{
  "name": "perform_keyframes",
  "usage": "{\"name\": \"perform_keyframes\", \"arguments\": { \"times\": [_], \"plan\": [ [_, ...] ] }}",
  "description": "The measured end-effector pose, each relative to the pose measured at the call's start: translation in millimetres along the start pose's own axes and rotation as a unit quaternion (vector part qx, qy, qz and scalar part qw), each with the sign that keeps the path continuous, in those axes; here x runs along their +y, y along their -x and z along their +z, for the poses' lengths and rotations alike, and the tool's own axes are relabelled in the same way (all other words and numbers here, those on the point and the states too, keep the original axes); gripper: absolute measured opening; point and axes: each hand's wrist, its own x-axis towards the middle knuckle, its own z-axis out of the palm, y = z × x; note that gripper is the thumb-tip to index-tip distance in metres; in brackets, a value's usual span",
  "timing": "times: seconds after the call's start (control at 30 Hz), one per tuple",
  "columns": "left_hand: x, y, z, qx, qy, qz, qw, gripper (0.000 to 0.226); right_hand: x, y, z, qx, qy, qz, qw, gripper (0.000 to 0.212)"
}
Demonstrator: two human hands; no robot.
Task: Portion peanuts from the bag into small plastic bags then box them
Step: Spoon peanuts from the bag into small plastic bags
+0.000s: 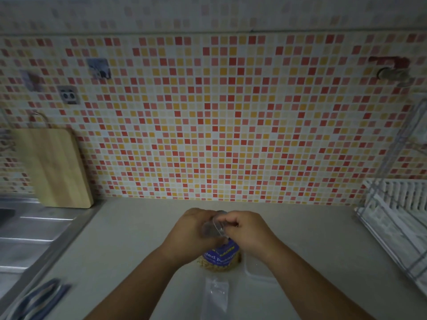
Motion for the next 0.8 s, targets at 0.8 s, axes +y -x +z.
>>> {"name": "perform_keyframes", "arguments": {
  "times": [0.8],
  "plan": [
    [-44, -10, 4, -0.025, 0.077, -0.214, 0.974, 0.043, -20, -54, -9, -0.110, 0.445, 0.070, 0.886, 0.038]
  ]
}}
